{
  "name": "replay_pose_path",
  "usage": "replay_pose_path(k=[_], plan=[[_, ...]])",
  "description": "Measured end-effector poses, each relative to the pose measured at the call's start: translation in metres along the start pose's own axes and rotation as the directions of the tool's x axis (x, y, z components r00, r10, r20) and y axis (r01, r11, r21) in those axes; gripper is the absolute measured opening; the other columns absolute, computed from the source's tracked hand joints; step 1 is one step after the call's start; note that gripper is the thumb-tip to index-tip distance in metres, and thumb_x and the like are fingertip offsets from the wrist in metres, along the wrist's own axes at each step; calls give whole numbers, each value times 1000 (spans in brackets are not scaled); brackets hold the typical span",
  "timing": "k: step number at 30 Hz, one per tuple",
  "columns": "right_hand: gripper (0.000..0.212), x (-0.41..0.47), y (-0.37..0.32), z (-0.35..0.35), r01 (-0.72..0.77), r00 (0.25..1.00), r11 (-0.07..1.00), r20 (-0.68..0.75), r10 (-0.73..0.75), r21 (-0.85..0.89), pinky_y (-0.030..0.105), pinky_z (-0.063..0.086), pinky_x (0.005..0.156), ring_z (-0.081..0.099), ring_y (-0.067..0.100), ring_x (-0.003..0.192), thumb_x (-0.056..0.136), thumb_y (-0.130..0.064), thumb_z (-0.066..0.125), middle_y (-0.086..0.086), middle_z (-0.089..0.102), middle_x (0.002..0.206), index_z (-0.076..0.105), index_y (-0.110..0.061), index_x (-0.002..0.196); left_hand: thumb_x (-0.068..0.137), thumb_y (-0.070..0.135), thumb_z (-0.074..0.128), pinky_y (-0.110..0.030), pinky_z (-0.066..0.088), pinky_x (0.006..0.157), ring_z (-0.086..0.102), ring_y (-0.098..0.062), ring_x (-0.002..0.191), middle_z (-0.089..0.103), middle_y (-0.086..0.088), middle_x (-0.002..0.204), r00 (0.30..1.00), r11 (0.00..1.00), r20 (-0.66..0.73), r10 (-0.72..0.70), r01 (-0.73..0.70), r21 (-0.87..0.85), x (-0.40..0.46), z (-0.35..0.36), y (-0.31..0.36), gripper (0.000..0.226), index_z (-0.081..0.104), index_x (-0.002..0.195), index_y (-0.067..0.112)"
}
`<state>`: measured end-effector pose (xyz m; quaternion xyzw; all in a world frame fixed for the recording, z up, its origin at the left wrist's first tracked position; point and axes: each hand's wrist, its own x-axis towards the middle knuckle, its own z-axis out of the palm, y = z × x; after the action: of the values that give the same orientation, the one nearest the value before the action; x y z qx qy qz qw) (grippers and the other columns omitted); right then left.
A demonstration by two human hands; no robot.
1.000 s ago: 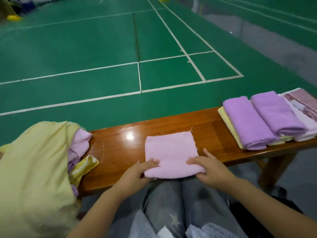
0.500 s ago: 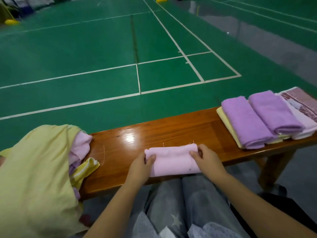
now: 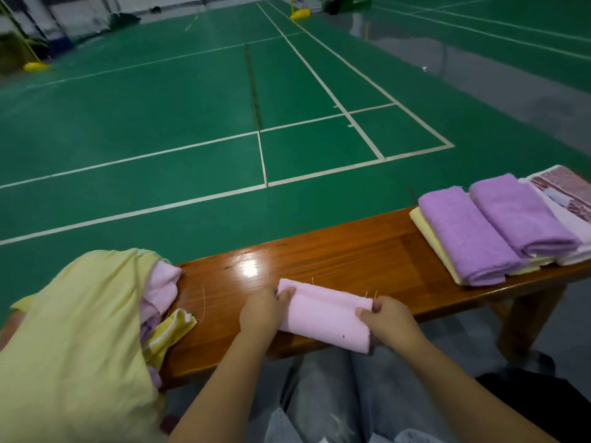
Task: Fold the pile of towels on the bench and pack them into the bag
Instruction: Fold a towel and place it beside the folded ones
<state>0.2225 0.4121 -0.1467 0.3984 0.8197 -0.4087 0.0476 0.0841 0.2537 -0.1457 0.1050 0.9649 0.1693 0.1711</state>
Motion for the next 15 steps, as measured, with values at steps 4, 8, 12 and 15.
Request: replay_pose_path(k=[4,8,12,15], plan=[[41,-20,-10,4,172,948,897,-179,-263,-406,28,45,94,47,18,120,94,-34,55,2,46,136,40,-22,130,93,50,53,-39,51,93,56,-16,90,62,2,103,999,998,-35,40,-42,-45,0,-6,-2,39,59,113,17],[59,-14,-23,2,337,898,839,-123,-423,-426,40,20,116,10,21,146,95,-40,51,-1,9,159,23,-32,147,93,37,58,-33,44,97,49,-18,115,54,1,123,952,912,-292,-90,-38,-408,-32,-8,-6,36,55,122,16],[61,3,-30,11,415,902,825,55,-428,-383,41,27,114,29,19,140,92,-54,48,-4,28,154,28,-34,146,95,31,55,-21,44,64,58,-13,82,61,-3,95,960,729,-178,-217,38,-684,-79,3,-15,15,53,89,17],[53,9,-24,15,394,918,859,92,-386,-327,34,40,100,46,19,124,94,-50,47,0,47,141,40,-27,142,96,35,54,-23,47,59,61,-13,67,65,-5,75,979,705,22,-203,162,-691,-95,20,-23,30,60,78,11]])
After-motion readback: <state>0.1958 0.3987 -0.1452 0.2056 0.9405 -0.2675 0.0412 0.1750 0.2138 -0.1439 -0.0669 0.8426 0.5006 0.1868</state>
